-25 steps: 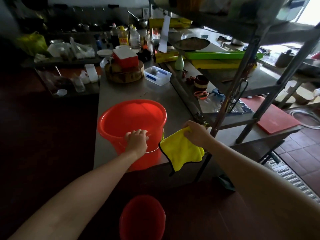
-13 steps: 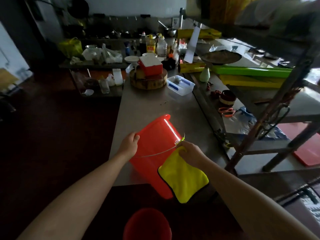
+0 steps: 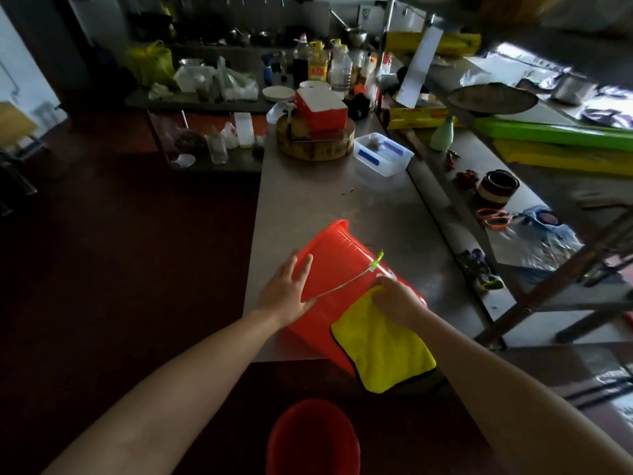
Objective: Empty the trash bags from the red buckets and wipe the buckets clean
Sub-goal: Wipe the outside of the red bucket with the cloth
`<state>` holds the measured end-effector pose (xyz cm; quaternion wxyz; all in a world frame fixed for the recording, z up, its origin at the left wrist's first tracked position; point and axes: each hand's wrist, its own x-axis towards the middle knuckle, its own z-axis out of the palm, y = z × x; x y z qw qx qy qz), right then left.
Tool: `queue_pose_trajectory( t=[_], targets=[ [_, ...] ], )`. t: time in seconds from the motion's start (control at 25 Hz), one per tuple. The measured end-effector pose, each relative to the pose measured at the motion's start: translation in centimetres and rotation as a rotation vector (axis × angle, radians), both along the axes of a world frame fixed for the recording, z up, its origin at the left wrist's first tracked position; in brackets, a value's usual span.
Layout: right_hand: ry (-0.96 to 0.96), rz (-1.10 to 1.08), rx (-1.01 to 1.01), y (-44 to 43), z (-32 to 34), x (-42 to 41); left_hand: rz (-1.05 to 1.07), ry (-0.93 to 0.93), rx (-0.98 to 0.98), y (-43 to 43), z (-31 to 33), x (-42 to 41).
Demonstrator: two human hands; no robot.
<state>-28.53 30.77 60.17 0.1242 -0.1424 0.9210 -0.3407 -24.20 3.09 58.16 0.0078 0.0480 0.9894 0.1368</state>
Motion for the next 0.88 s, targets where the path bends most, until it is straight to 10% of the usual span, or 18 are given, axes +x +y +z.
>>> queue_pose_trajectory(
  t=[0.16,0.32,0.88],
  targets=[
    [-0.057,-0.066,0.05,-1.1,0.7,-0.5,0.039,0.146,0.098,-2.6,0.9,-1.2],
    [-0.082,-0.092,0.02,-1.9,0.6,-1.1,-0.071,0.399,-0.212,-4.3,0.7,-2.7],
    [0.062,-0.344,-0.076,-9.3,3.4,-8.1,0.092,0.045,0.258,-6.0,0.8,-4.4]
  ],
)
